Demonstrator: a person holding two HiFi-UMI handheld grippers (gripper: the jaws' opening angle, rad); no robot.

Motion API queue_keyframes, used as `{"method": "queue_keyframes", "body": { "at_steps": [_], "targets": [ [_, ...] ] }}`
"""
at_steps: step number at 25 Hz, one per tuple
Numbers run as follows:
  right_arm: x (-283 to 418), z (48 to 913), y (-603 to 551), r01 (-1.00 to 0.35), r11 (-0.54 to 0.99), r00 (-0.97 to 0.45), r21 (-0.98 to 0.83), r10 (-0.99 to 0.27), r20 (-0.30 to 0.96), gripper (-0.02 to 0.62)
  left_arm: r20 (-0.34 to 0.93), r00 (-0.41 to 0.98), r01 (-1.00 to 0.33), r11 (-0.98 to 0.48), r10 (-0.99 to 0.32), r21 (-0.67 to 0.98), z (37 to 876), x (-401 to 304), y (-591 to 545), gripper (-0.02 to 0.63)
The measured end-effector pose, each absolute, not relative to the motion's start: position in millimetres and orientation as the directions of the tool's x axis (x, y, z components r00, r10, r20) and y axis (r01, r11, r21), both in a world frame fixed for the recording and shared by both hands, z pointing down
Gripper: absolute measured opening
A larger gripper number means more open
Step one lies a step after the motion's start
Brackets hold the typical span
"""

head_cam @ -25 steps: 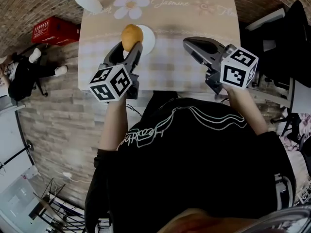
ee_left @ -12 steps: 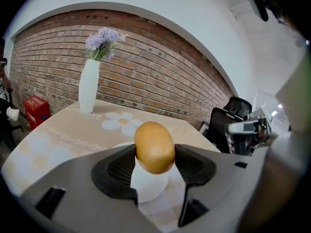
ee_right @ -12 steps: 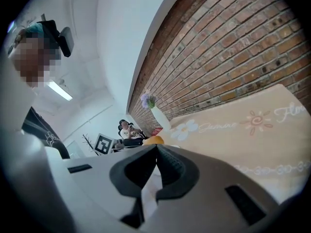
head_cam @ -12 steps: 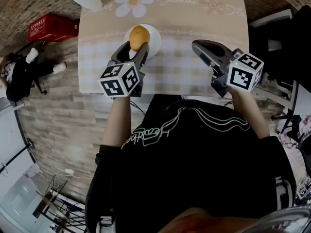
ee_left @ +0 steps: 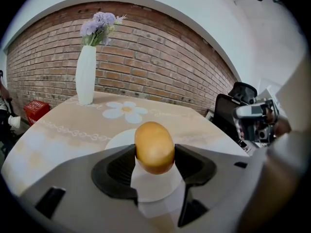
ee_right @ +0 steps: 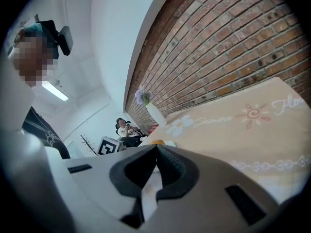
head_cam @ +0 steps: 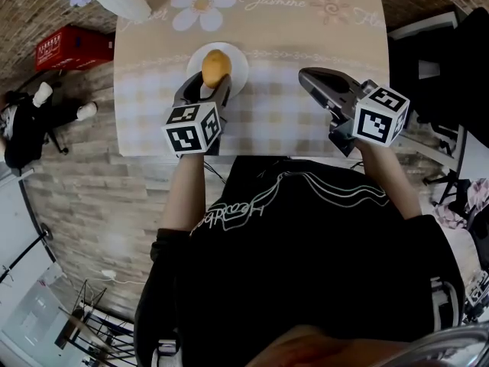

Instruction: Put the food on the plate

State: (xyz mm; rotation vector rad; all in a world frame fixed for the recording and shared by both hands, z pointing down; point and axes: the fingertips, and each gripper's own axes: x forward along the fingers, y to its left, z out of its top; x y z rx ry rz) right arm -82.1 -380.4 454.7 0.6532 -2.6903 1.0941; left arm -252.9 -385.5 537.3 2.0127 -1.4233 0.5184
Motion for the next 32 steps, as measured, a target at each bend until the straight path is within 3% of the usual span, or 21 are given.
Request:
{"method": "queue_keyframes", "body": {
  "at_steps": [32],
  "targets": [
    [-64, 442, -366, -0.477, 0.656, -0.879, -0.585, -0.357, 0.317, -0.003, 0.612, 0.339, -0.939, -0.293, -0.715, 0.178, 528, -247, -375, 0.281]
  ]
}}
